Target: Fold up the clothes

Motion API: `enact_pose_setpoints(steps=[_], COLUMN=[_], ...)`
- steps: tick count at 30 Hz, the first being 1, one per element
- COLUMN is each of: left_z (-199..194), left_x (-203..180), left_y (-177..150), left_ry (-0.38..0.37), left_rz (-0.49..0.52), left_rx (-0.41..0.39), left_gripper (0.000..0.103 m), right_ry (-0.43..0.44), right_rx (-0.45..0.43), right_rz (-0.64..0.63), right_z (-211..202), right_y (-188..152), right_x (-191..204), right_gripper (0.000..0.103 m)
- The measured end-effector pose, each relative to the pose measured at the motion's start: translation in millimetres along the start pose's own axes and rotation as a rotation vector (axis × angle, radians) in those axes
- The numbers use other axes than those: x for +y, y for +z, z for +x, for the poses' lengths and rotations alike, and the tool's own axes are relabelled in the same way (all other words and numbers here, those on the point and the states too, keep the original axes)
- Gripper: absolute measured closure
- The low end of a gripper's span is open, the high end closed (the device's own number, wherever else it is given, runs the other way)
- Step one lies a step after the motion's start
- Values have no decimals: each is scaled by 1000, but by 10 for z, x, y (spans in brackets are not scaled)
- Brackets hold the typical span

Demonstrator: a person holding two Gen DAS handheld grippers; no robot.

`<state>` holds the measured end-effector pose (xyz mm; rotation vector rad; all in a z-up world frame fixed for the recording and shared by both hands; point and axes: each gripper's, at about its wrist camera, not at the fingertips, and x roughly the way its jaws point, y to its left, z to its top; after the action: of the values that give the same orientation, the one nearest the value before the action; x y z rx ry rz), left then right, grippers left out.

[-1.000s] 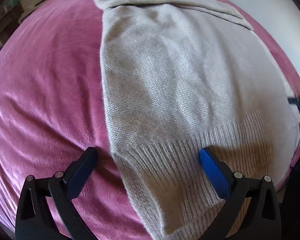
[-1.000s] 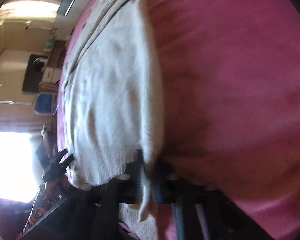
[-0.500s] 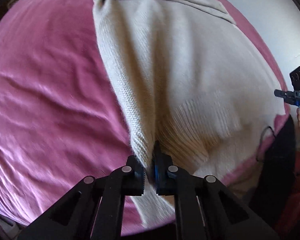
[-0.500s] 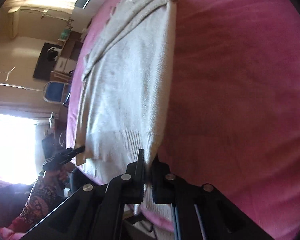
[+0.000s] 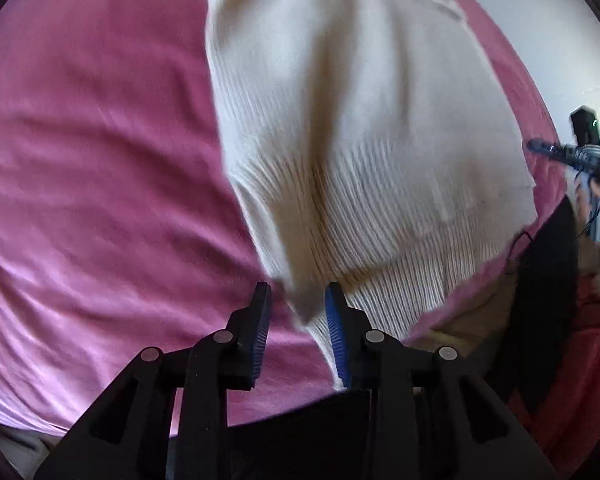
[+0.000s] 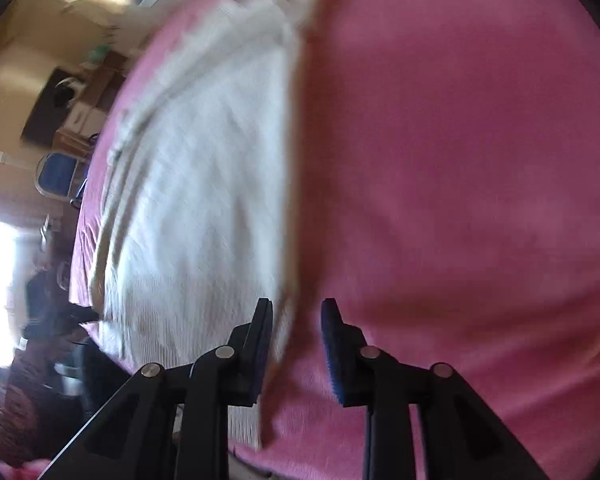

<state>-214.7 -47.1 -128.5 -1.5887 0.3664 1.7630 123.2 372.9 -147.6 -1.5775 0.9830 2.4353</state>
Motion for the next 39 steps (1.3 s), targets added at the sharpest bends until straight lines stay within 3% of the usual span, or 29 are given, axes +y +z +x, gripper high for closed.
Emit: enact_pose_setpoints(steps=[3, 4, 5, 8, 10, 13, 16, 17, 19, 22, 23, 26, 29, 30, 33, 37, 39], left_z=[-69, -2, 117, 480, 688, 687, 632, 610, 544, 418, 360, 162, 90, 102, 192, 770, 856], left_x=[-132, -220, -331, -567, -634, -672, -643, -626, -551, -421, -382, -335, -394, -402, -462, -534, -267], left_y=[275, 370, 482, 871, 904, 661, 305, 203, 30, -19, 0, 241, 684, 903, 1442, 2331, 2472], left_ry=[73, 142, 235, 412, 470, 522, 504, 498, 456, 413, 396, 371, 426, 439, 486, 626, 623], left_rz=[22, 52, 90, 201, 248, 334, 388, 400, 385, 285, 241, 141, 110, 95, 75, -21, -148], left_rx=[-153, -182, -194, -155, -72, -69, -52, -49, -43, -52, -65, -169, -275, -308, -354, -318, -285], left_gripper=[73, 73, 73, 73, 73, 71, 70, 70, 70, 70, 70, 69, 63, 58, 57, 57, 55], right_ry=[-9, -18, -28, -156, -244, -371, -352, -355, -339, -333, -326, -295, -264, -256, -237, -218, -198], right_rx=[-51, -46, -40, -56, 16, 200, 191, 235, 239, 293, 304, 225, 99, 73, 35, 7, 5], right_rz=[-175, -231, -287, -454, -533, -603, -589, -563, -521, -502, -496, -485, -471, -467, -460, -456, -462], right_z=[50, 166, 284, 754, 967, 1251, 998, 950, 760, 615, 580, 458, 463, 547, 902, 1517, 1747], right_y=[271, 359, 446, 692, 666, 446, 33, -93, -340, -490, -451, -178, 307, 529, 1025, 1594, 1767], right_x=[509, 703, 898, 1464, 1470, 1308, 1040, 930, 741, 622, 624, 737, 1033, 1192, 1674, 2263, 2496], right_gripper=[77, 77, 77, 77, 77, 77, 77, 77, 77, 77, 77, 77, 77, 77, 77, 77, 77])
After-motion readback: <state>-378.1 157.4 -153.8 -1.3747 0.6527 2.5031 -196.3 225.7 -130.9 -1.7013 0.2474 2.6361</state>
